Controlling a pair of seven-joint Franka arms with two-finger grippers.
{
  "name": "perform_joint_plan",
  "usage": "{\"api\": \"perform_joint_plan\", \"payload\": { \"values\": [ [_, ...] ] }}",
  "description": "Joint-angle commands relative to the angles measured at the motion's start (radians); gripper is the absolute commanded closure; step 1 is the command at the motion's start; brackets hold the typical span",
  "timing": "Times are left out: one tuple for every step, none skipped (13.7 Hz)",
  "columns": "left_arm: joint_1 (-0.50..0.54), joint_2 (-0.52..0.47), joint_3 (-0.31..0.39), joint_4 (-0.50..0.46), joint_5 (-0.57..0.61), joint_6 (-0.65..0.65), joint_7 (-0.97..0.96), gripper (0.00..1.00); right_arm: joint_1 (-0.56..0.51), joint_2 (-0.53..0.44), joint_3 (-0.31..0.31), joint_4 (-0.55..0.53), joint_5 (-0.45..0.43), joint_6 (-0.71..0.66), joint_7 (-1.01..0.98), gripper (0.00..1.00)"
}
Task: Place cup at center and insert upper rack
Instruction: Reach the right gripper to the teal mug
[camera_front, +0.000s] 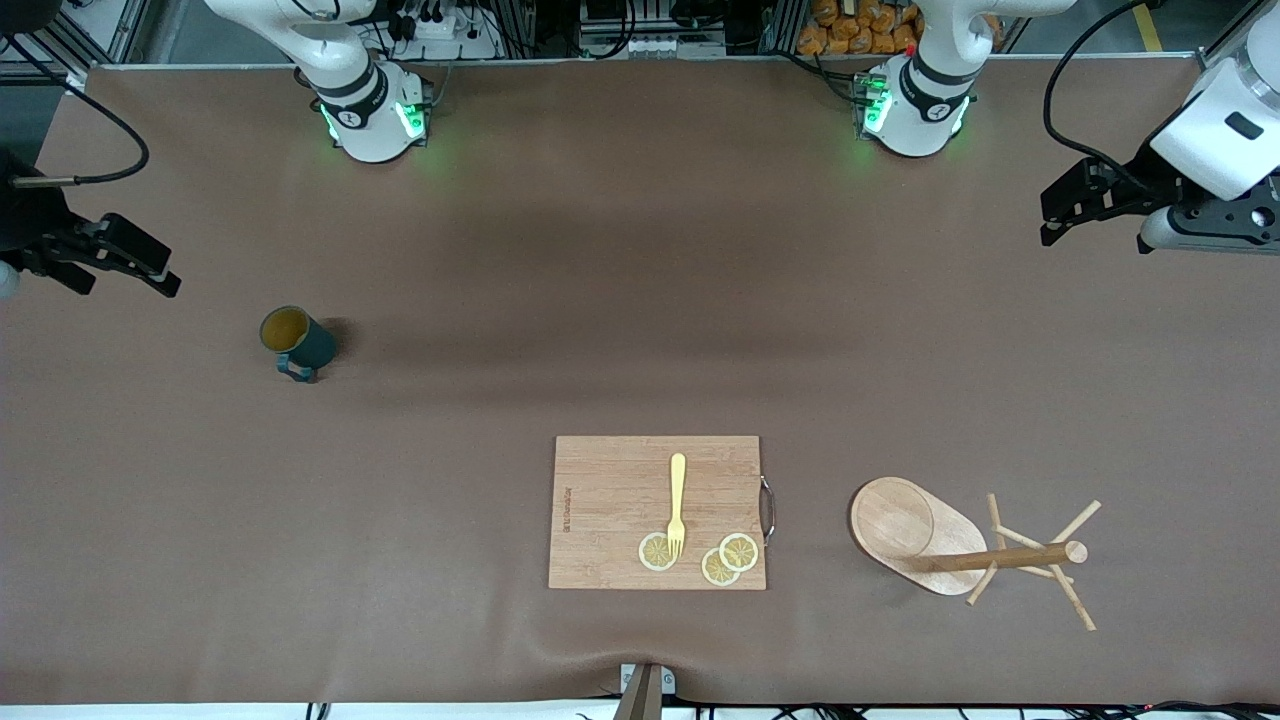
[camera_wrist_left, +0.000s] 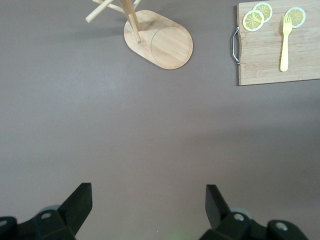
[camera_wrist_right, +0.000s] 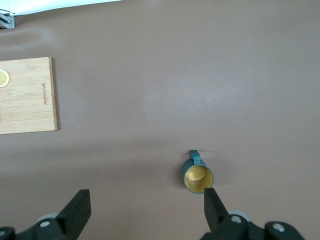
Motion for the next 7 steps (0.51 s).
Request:
{"api": "perform_joint_plan", "payload": {
  "values": [
    [0.004, 0.009, -0.003, 0.027, -0.006, -0.022, 0.052, 0.0, 0.002, 0.01, 0.001, 0.021, -0.002, -0.02, 0.018, 0.0],
    [0.004, 0.009, -0.003, 0.027, -0.009, -0.022, 0.052, 0.0, 0.002, 0.01, 0.001, 0.021, -0.002, -0.02, 0.019, 0.0],
    [0.001, 0.01, -0.003, 0.028, -0.008, -0.022, 0.051, 0.0, 0.002, 0.011, 0.001, 0.021, -0.002, -0.02, 0.016, 0.0],
    [0.0, 0.01, -0.001, 0.033, -0.006, -0.022, 0.049, 0.0, -0.003, 0.022, 0.001, 0.021, -0.001, -0.021, 0.01, 0.0],
    [-0.002, 0.012, -0.003, 0.035, -0.005, -0.022, 0.048, 0.0, -0.003, 0.03, 0.001, 0.018, -0.002, -0.031, 0.009, 0.0],
    [-0.002, 0.012, -0.001, 0.035, -0.003, -0.022, 0.048, 0.0, -0.001, 0.039, -0.001, 0.015, -0.002, -0.064, 0.007, 0.0],
    [-0.002, 0.013, -0.001, 0.033, -0.003, -0.022, 0.049, 0.0, -0.001, 0.053, -0.001, 0.0, -0.002, -0.069, -0.003, 0.0]
  ]
}}
